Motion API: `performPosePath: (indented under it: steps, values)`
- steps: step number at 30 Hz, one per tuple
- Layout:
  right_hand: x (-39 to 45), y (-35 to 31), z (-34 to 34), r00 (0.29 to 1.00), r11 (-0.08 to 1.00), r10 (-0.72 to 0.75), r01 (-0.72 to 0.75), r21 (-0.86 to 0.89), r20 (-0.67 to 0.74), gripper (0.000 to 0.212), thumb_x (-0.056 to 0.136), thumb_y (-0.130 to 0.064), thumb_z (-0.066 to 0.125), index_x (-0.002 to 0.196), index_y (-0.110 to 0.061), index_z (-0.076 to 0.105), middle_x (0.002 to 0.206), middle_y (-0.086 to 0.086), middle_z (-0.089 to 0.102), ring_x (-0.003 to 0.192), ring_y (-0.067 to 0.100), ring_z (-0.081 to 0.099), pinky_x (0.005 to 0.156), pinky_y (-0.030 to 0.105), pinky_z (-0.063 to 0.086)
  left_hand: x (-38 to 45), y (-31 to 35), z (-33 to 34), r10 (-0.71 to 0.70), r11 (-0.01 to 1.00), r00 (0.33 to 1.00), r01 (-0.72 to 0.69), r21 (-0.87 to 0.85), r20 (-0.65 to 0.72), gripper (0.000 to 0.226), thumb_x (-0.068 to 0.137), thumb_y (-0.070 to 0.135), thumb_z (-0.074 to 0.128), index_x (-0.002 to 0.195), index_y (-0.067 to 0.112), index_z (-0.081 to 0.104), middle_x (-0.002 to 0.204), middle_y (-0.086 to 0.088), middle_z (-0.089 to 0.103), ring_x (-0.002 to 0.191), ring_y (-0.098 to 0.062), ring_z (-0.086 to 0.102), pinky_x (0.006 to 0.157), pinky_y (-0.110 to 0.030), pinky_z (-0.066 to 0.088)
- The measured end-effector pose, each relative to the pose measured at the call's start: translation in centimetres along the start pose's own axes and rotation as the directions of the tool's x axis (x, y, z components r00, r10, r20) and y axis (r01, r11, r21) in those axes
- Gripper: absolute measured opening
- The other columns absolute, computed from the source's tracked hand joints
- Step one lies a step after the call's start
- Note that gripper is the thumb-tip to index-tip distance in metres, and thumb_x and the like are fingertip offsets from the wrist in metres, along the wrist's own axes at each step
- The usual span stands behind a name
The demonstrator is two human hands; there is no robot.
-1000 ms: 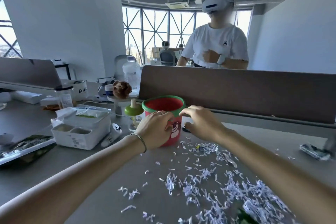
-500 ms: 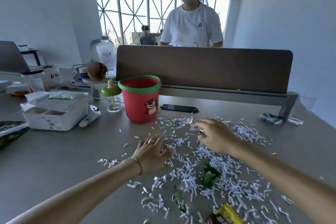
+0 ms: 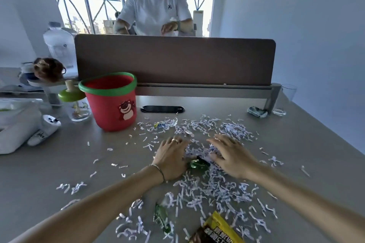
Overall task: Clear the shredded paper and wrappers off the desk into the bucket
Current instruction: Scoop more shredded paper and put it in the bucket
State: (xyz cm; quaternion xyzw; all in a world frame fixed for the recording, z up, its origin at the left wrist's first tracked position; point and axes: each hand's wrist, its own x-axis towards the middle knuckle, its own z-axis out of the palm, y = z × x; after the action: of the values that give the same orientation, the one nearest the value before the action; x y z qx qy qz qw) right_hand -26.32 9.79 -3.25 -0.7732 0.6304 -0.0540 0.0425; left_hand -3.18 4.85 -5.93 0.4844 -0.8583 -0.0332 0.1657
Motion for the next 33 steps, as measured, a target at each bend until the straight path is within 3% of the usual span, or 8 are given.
performPosePath:
  steps: [5,9,12,14,18,21,24,33]
  values:
    - [-0.4,1.6,1.6,0.997,0.999,0.048,-0.047,-0.021,0.061,0.089,0.088,-0.087,0.012,0.161,-0.039,-0.004,0.169,0.006,-0.016,0.156,0.03,-0.014,0.125,0.055,-0.006,2.0,-0.8,0.0,0.063,0.996,0.994,-0.068,-0.061,-0.085,0.013,0.098,0.044,0.058,0.101,0.032,0.058,0.106,0.01,0.06,0.106,-0.013,0.054,0.077,-0.03,0.048]
    - [0.5,1.9,2.4,0.993,0.998,0.064,-0.064,-0.009,0.095,0.093,0.084,-0.091,0.012,0.159,-0.042,-0.013,0.166,0.005,-0.025,0.154,0.031,-0.021,0.125,0.056,-0.008,2.9,-1.4,0.1,0.064,0.998,0.994,-0.066,-0.013,-0.09,0.022,0.101,0.047,0.05,0.083,0.034,0.048,0.079,0.016,0.054,0.07,-0.013,0.057,0.061,-0.029,0.04]
    - [2.4,2.0,2.4,0.995,0.998,0.069,-0.069,-0.004,0.074,0.089,0.087,-0.088,0.016,0.161,-0.042,-0.005,0.17,0.004,-0.015,0.157,0.03,-0.01,0.127,0.057,0.003,3.3,-1.8,0.6,0.04,0.996,0.995,-0.034,0.077,-0.086,0.036,0.1,0.051,0.043,0.078,0.024,0.049,0.071,0.009,0.06,0.061,-0.015,0.052,0.057,-0.03,0.036]
    - [3.5,2.0,2.4,0.998,0.998,0.055,-0.055,0.002,0.0,0.081,0.092,-0.081,0.023,0.16,-0.038,0.014,0.171,0.005,0.008,0.157,0.03,0.011,0.126,0.053,0.014,3.4,-2.0,0.8,0.048,0.992,0.994,-0.037,0.117,-0.095,0.039,0.1,0.051,0.041,0.08,0.021,0.054,0.07,0.005,0.064,0.059,-0.017,0.051,0.056,-0.03,0.036]
    - [5.1,2.1,2.3,0.981,0.999,-0.031,0.026,-0.028,-0.193,0.043,0.099,-0.055,0.047,0.13,-0.027,0.053,0.133,-0.004,0.05,0.125,0.018,0.047,0.106,0.037,0.043,3.4,-2.1,0.8,0.05,0.986,0.995,-0.035,0.161,-0.09,0.043,0.101,0.052,0.038,0.077,0.019,0.053,0.068,0.004,0.062,0.056,-0.017,0.048,0.054,-0.031,0.032]
    - [5.1,1.8,2.1,0.965,0.995,-0.095,0.086,-0.048,-0.244,0.019,0.101,-0.041,0.049,0.11,-0.025,0.054,0.107,-0.006,0.057,0.098,0.014,0.056,0.081,0.03,0.048,3.4,-2.1,0.8,0.041,0.988,0.995,-0.028,0.151,-0.087,0.045,0.101,0.051,0.039,0.072,0.018,0.047,0.062,0.005,0.054,0.054,-0.017,0.046,0.054,-0.031,0.03]
    - [4.9,1.4,1.9,0.963,0.985,-0.159,0.138,-0.105,-0.219,0.02,0.104,-0.037,0.044,0.101,-0.021,0.055,0.085,-0.003,0.063,0.07,0.016,0.055,0.064,0.031,0.041,3.5,-2.1,0.7,0.037,0.994,0.997,-0.028,0.109,-0.074,0.046,0.102,0.048,0.04,0.067,0.018,0.042,0.057,0.005,0.046,0.052,-0.017,0.045,0.053,-0.031,0.03]
    - [7.9,0.9,-0.4,0.985,0.986,-0.059,0.082,0.143,-0.162,0.037,0.103,-0.03,0.054,0.068,-0.017,0.056,0.056,-0.001,0.056,0.049,0.012,0.051,0.053,0.03,0.041,4.6,-2.5,-1.8,-0.064,0.998,0.995,0.063,-0.008,-0.073,0.042,0.102,0.033,0.046,0.067,0.01,0.052,0.056,-0.001,0.053,0.048,-0.014,0.044,0.046,-0.027,0.028]
